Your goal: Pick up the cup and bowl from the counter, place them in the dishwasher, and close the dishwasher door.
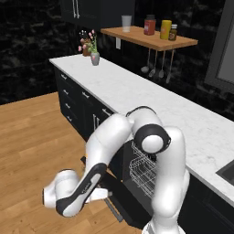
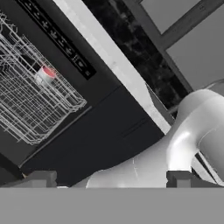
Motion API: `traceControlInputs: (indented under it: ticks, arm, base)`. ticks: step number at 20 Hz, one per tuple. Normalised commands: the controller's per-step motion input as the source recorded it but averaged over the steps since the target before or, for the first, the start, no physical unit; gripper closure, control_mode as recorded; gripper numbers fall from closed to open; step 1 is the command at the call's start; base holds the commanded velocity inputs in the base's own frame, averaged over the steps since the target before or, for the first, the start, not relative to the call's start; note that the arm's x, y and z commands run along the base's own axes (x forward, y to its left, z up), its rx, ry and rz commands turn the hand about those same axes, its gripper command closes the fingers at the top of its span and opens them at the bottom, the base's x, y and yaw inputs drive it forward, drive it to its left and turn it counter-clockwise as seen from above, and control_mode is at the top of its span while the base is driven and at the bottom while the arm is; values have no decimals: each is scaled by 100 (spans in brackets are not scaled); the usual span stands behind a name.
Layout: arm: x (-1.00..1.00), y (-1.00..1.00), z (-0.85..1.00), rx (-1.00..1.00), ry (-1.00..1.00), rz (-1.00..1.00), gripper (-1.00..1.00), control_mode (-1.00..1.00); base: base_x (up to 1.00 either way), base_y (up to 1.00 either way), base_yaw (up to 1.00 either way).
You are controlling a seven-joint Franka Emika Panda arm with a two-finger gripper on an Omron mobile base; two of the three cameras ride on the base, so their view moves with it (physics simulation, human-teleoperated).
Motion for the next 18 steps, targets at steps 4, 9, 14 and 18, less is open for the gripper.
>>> traceControlInputs:
  ticks: [4, 9, 14, 18]
  arm:
    - [-64, -7, -100, 27, -44, -36, -100, -100]
    - [0, 86, -88, 22, -45, -33, -100, -100]
    - [0, 100, -60, 3, -58, -38, -100, -100]
    - [0, 100, -33, 0, -63, -39, -100, -100]
  base:
    - [0, 0, 0]
    - [0, 0, 0]
    - [0, 0, 0]
    - [0, 0, 0]
